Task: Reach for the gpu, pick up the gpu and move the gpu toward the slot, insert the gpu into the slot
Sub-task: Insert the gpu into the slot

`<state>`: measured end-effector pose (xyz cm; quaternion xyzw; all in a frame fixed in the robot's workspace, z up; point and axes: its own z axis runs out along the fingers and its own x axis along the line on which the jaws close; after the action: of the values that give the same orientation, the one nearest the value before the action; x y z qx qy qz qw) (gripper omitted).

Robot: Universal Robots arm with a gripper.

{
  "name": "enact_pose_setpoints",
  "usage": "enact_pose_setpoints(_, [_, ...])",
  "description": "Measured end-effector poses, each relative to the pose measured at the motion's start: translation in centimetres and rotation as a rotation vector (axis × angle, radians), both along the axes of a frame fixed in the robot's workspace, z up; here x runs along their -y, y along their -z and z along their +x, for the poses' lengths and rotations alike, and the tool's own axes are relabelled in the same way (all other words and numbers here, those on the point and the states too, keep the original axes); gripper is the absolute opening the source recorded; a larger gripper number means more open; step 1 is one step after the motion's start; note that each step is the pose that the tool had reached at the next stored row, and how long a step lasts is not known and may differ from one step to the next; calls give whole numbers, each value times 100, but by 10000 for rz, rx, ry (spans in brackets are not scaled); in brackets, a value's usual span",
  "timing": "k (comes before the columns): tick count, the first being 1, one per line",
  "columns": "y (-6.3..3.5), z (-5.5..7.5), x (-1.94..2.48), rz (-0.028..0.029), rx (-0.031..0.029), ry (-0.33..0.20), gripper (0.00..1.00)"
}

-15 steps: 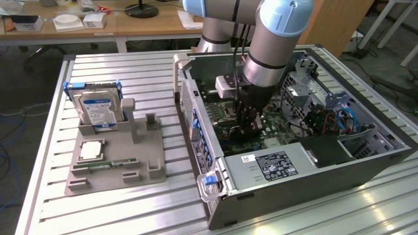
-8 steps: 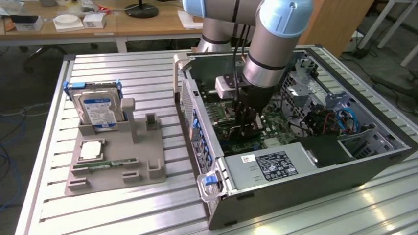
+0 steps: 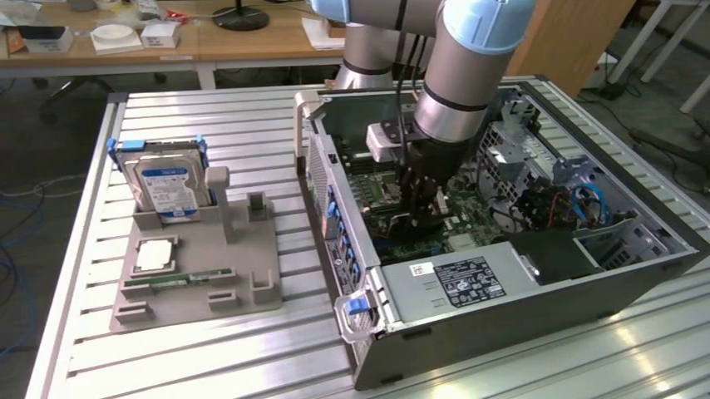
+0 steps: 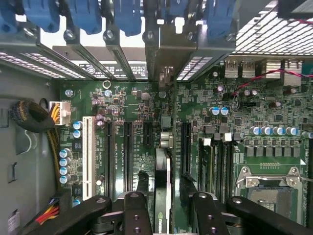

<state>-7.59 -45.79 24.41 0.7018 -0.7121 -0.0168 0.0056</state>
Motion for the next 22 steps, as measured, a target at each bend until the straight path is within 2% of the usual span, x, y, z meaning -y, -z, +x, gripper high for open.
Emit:
enact_pose_setpoints(9, [-234, 0, -6, -1, 52, -1, 40])
enact_pose_setpoints(12, [-277, 0, -7, 0, 60, -1, 40])
enact_pose_setpoints(13, [-276, 0, -7, 1, 61, 0, 38])
enact_pose_setpoints(15, [-276, 0, -7, 1, 61, 0, 25])
enact_pose_setpoints(16, [-276, 0, -7, 0, 61, 0, 25])
enact_pose_setpoints(18, [-277, 0, -7, -1, 60, 0, 14])
enact_pose_setpoints(22, [-277, 0, -7, -1, 59, -1, 10])
